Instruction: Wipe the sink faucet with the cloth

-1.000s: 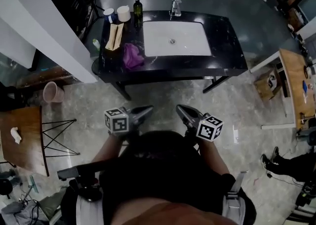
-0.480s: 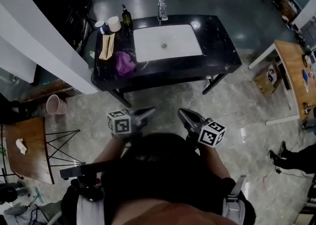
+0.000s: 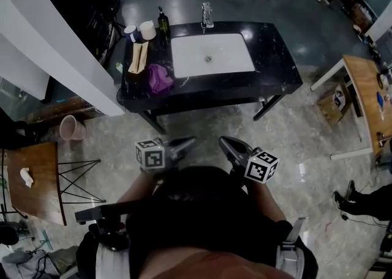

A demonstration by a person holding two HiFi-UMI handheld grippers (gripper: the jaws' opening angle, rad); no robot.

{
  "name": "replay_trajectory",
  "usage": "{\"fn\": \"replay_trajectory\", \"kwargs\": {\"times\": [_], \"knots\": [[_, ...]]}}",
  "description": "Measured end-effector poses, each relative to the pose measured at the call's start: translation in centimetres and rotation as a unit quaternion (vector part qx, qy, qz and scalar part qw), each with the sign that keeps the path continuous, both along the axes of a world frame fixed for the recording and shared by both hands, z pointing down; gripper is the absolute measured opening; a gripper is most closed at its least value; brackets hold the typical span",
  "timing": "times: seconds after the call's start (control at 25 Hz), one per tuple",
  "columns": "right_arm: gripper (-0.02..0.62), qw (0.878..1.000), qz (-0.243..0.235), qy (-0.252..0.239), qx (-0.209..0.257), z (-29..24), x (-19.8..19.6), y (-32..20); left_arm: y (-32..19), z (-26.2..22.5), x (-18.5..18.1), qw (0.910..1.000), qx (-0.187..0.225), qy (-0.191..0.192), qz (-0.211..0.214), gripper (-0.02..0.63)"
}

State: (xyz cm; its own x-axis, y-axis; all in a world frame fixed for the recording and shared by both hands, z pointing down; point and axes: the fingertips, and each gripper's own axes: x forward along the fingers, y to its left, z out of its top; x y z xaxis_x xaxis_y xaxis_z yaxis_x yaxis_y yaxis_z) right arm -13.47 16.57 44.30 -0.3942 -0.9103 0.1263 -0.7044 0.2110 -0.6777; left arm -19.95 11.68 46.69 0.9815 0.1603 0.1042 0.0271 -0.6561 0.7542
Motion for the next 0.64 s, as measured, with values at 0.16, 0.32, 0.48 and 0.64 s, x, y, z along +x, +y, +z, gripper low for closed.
{"fn": "replay_trajectory", "kwargs": {"times": [0.16,0.32,0.48,0.64], "knots": [[0.011,1.000,-0.007,0.002,-0.003,0.24,-0.42,-0.53,-0.19,0.04,-0.09,1.0000,0.005,-0.001,0.006,0.002],[0.011,1.000,-0.008,-0.001,-0.007,0.69,-0.62,-0.77,-0.49,0.36,-0.33,1.0000,0.003,-0.002,0.001,0.002],[0.011,1.000,-0.016,-0.002,-0.012,0.75,-0.86,-1.00,-0.40,0.72,-0.47,1.0000,-0.001,-0.006,0.003,0.001],[0.011,1.000,-0.018,-0.003,-0.012,0.92,-1.03,-1.07,-0.29,0.64,-0.48,1.0000,0.004,-0.007,0.006,0.002]]}}
